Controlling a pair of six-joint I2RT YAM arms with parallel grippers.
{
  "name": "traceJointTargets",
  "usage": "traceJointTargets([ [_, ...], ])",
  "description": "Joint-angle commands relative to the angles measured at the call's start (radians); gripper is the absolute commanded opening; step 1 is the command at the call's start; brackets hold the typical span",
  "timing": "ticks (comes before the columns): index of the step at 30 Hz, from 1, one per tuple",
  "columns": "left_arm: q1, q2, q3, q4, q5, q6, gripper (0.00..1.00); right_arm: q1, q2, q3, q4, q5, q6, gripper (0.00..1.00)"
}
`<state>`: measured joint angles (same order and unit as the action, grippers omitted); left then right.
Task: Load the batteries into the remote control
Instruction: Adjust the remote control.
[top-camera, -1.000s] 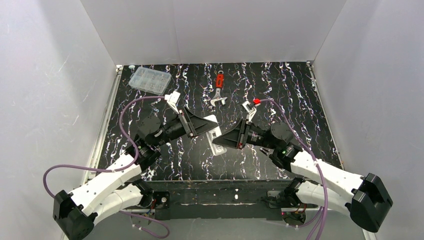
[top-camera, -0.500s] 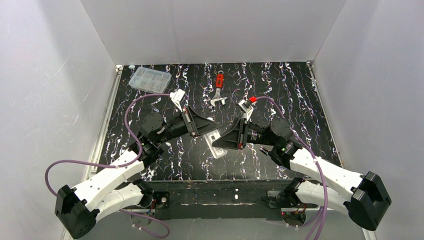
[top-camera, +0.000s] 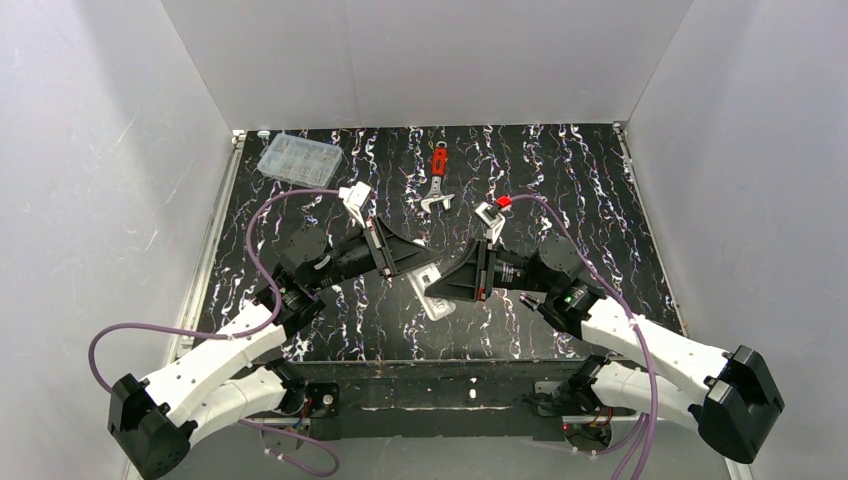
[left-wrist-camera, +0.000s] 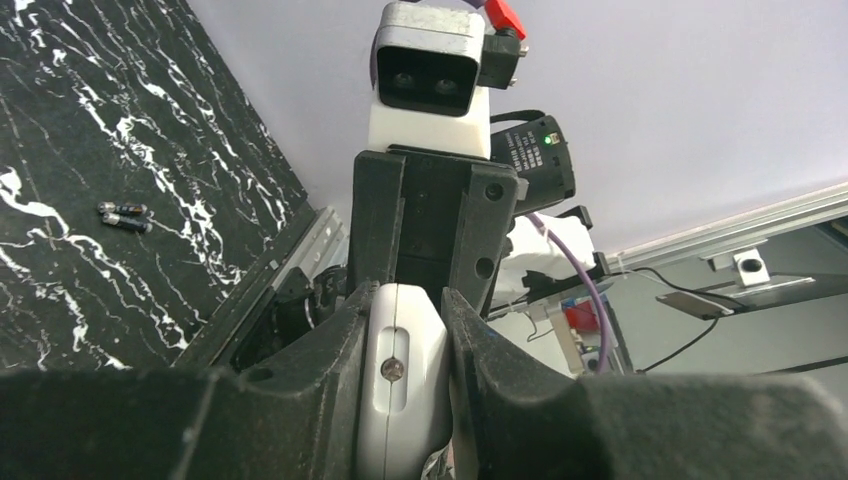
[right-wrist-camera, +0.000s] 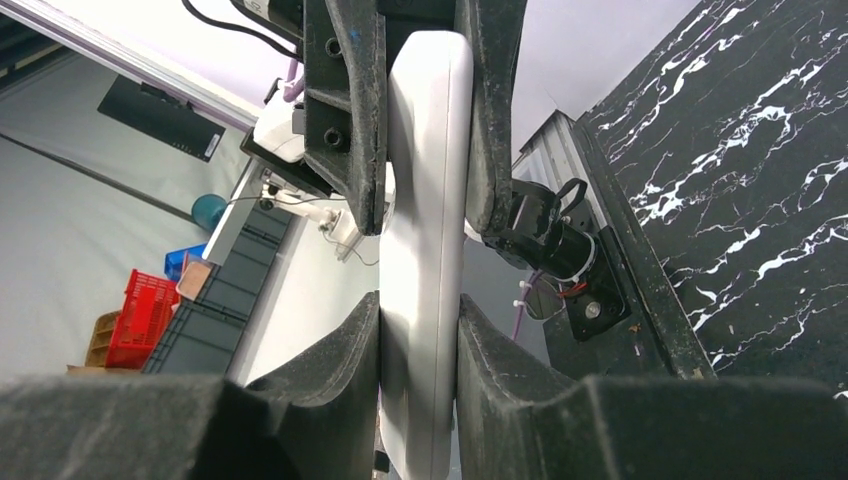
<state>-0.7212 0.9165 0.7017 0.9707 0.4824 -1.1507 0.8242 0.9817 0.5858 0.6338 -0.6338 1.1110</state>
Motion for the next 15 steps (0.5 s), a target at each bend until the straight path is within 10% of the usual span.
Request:
traceJointTargets([
  [1, 0.002, -0.072, 0.045, -0.035, 0.004, 0.042, 0.00, -0.015, -0.036, 0.049, -0.062, 0.016, -0.129, 0.25],
  [5, 0.002, -0.092, 0.042, -0.105, -0.022, 0.071, 0.00, -0.013, -0.094, 0.058, -0.144, 0.071, -0.274, 0.68],
  [15, 0.003, -0.103, 0.031, -0.210, -0.060, 0.083, 0.00, -0.014, -0.205, 0.104, -0.399, 0.134, -0.601, 0.70],
])
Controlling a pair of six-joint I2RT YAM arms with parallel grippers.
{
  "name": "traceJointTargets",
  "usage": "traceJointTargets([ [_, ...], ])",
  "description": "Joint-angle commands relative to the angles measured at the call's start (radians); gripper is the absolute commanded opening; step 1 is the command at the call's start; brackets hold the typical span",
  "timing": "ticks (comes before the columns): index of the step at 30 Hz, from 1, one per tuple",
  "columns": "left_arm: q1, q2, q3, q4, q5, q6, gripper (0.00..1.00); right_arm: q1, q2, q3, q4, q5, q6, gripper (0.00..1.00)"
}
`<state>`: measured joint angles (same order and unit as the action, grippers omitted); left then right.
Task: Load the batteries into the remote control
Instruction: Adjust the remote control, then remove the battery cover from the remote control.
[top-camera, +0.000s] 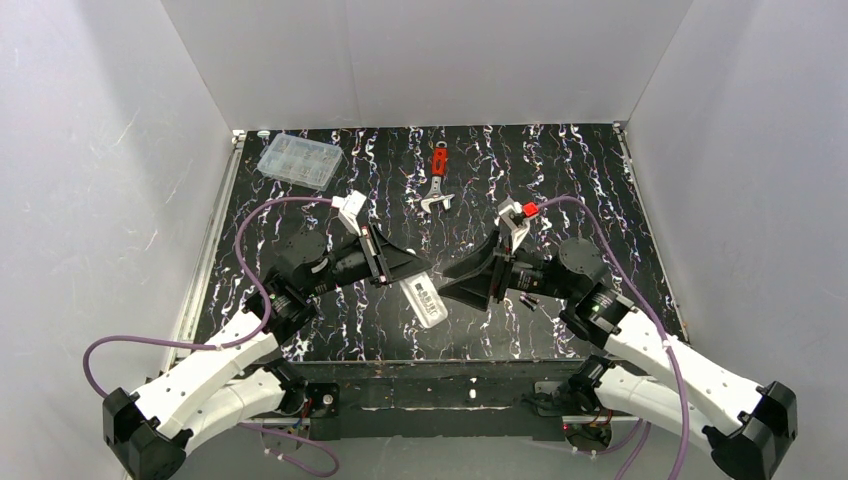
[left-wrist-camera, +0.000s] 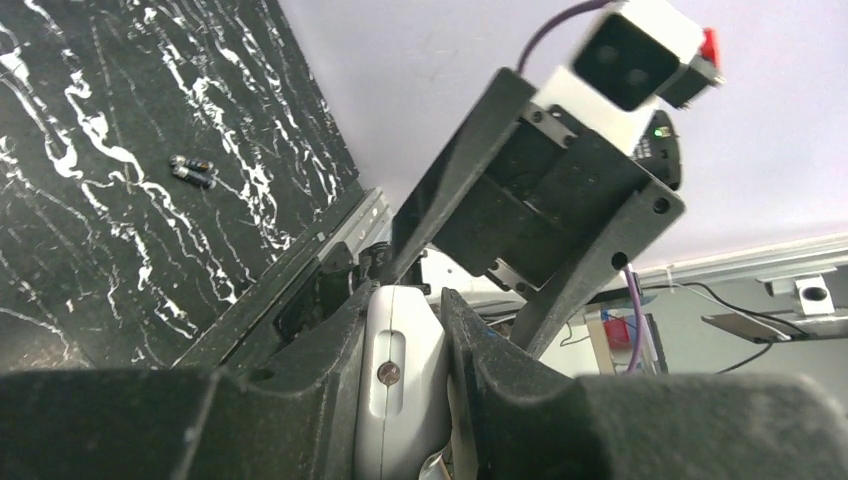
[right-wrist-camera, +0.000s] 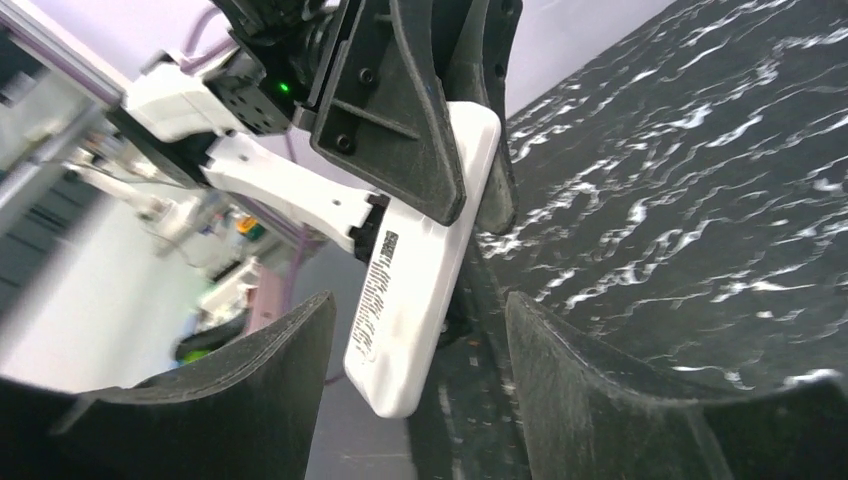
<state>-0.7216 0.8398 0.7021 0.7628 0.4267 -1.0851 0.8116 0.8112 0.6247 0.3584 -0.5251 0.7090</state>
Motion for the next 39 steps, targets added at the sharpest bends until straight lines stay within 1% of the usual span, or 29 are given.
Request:
traceJointTargets([
  [1, 0.004, -0.025, 0.031, -0.011, -0.003, 0.018, 0.00, -0.001, -0.046, 0.068, -0.149, 0.021, -0.251, 0.69],
  [6, 0.004, -0.025, 0.022, -0.087, -0.011, 0.024, 0.00, -0.002, -0.146, 0.038, -0.196, -0.014, -0.551, 0.59],
  [9, 0.006, -0.029, 0.021, -0.151, -0.026, 0.036, 0.00, 0.001, -0.207, 0.005, -0.199, -0.090, -0.723, 0.59],
  [11, 0.006, -0.027, 0.014, -0.164, -0.035, 0.034, 0.00, 0.001, -0.232, -0.008, -0.211, -0.149, -0.813, 0.55],
  [13, 0.005, -0.021, 0.012, -0.157, -0.038, 0.029, 0.00, 0.001, -0.233, -0.005, -0.224, -0.185, -0.862, 0.49],
  [16, 0.006, -0.013, 0.000, -0.122, -0.043, 0.015, 0.00, 0.006, -0.194, 0.027, -0.263, -0.260, -0.916, 0.43],
  [19, 0.006, -0.009, -0.007, -0.104, -0.053, 0.007, 0.00, 0.019, -0.142, 0.074, -0.300, -0.315, -0.962, 0.40],
  [23, 0.006, -0.006, -0.003, -0.105, -0.046, 0.007, 0.00, 0.050, -0.100, 0.090, -0.297, -0.314, -1.015, 0.39],
  [29, 0.006, 0.008, -0.001, -0.096, -0.036, 0.000, 0.00, 0.077, -0.063, 0.093, -0.250, -0.323, -1.038, 0.38],
  [39, 0.006, 0.045, -0.007, -0.055, -0.019, -0.024, 0.00, 0.097, -0.023, 0.118, -0.272, -0.305, -1.103, 0.39],
])
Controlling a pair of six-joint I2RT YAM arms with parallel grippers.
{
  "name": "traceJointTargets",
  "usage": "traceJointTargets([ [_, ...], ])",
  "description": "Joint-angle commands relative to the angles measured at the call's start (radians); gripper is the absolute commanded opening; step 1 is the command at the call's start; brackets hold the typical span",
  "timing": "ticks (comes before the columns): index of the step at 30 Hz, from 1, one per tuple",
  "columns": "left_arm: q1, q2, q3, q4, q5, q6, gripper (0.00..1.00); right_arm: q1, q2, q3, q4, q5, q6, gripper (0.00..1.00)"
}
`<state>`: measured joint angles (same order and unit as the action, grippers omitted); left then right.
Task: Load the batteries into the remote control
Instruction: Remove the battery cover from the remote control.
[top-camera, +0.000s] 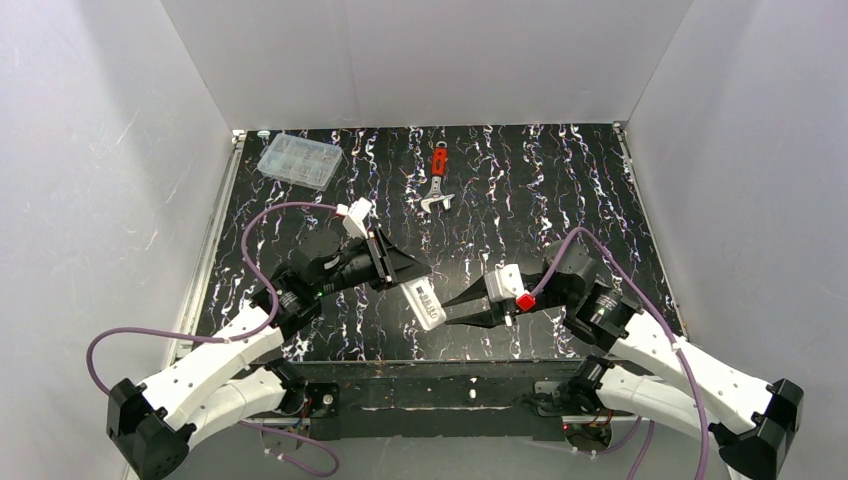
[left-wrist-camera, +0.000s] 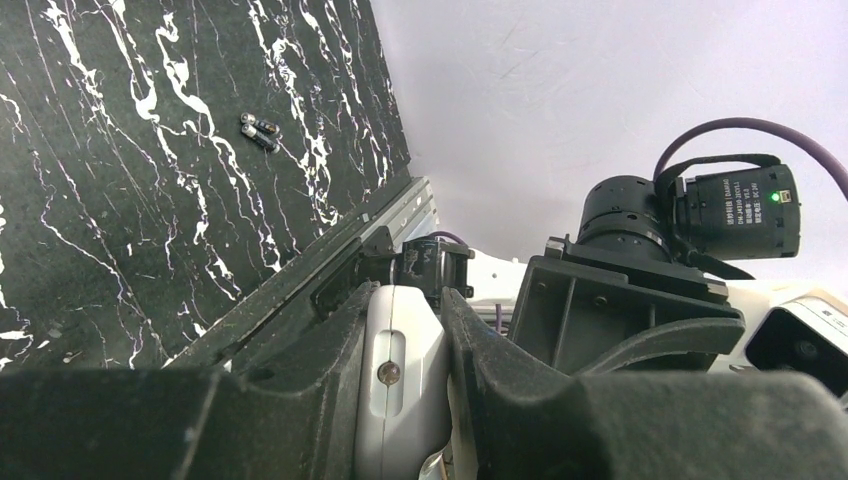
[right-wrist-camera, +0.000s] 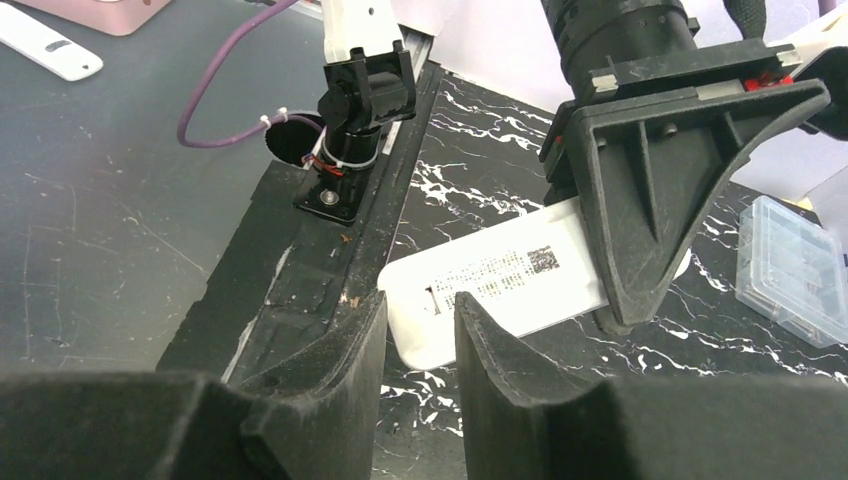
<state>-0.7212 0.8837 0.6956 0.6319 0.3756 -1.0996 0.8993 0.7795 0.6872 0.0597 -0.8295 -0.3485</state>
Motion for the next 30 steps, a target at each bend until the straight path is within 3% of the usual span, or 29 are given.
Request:
traceJointTargets([
  [1, 0.005, 0.004, 0.001, 0.079, 0.035, -0.011, 0.00, 0.011, 0.014, 0.057, 0.023, 0.000, -0.052, 0.39],
  [30, 0.005, 0.033, 0.000, 0.129, 0.052, -0.037, 0.00, 0.039, 0.058, 0.071, -0.018, 0.090, -0.159, 0.38],
])
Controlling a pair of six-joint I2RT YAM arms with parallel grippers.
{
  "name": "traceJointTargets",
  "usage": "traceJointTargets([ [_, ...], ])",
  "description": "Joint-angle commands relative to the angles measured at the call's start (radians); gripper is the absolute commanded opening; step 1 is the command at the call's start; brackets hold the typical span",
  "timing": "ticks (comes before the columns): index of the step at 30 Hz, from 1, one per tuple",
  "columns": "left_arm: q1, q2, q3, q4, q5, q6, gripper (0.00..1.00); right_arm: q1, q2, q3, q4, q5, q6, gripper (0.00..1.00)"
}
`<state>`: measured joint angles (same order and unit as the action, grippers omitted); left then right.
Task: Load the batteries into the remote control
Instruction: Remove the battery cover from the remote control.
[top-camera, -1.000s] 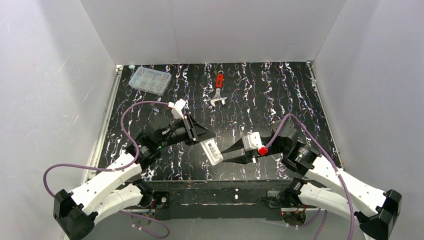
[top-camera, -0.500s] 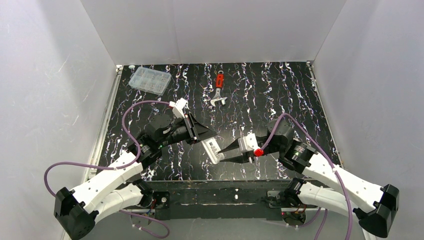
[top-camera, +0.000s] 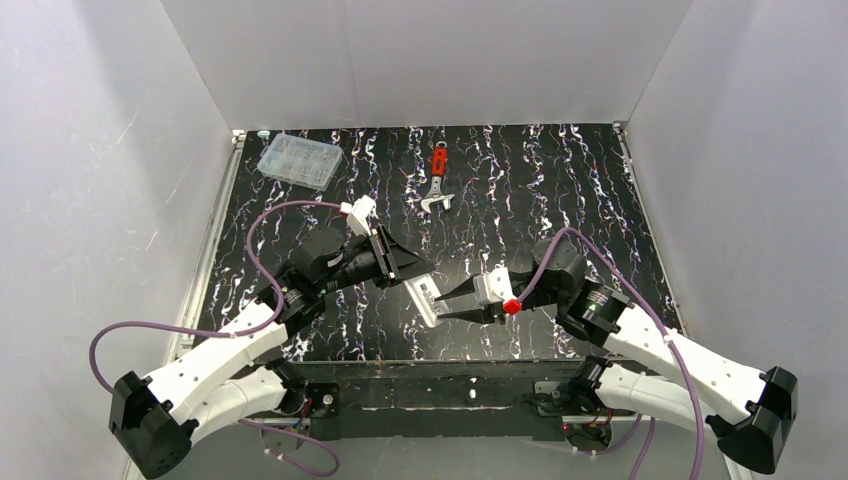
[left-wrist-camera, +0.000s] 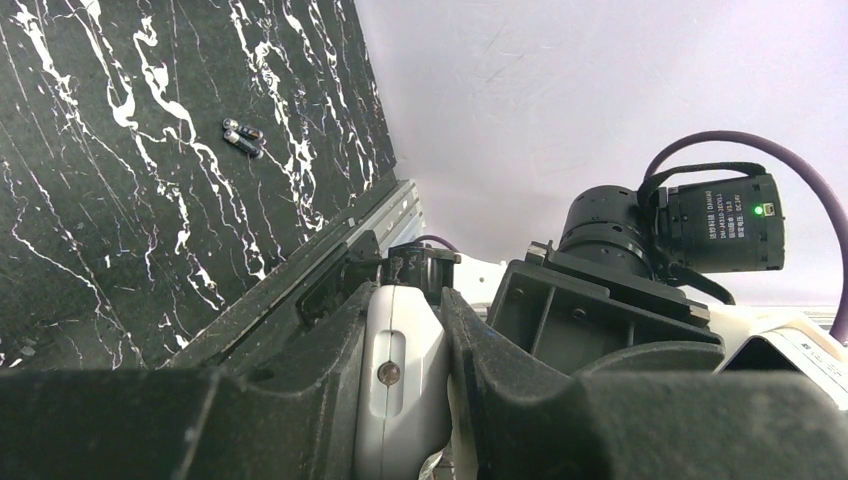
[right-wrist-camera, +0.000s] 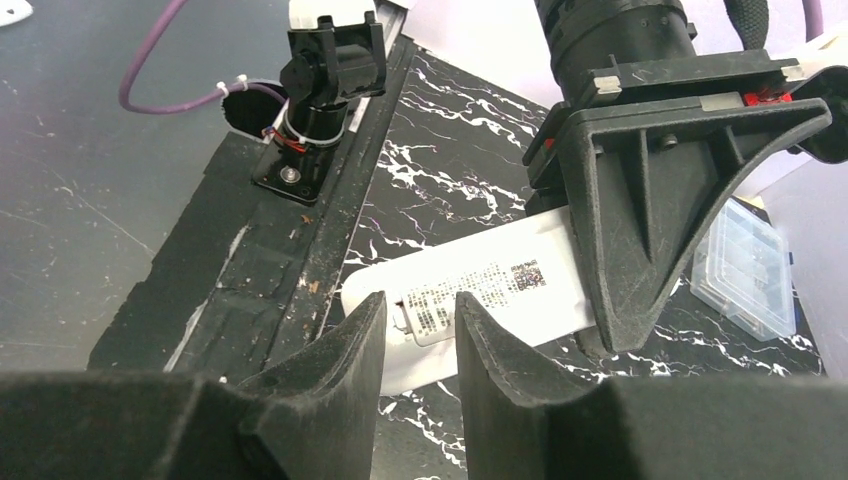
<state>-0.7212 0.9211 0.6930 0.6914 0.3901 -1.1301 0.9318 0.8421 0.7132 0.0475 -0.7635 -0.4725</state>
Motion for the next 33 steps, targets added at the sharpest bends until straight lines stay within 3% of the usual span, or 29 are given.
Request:
traceJointTargets([
  [1, 0.005, -0.001, 0.006, 0.067, 0.038, -0.008, 0.00, 0.006, -0.004, 0.050, -0.012, 0.027, -0.038, 0.38],
  [16, 0.006, 0.004, 0.035, -0.031, 0.081, -0.063, 0.00, 0.008, -0.060, 0.139, -0.142, 0.017, 0.041, 0.42],
  [33, 0.005, 0.084, 0.045, 0.091, 0.122, -0.156, 0.00, 0.008, -0.055, 0.171, -0.225, -0.018, -0.004, 0.42],
])
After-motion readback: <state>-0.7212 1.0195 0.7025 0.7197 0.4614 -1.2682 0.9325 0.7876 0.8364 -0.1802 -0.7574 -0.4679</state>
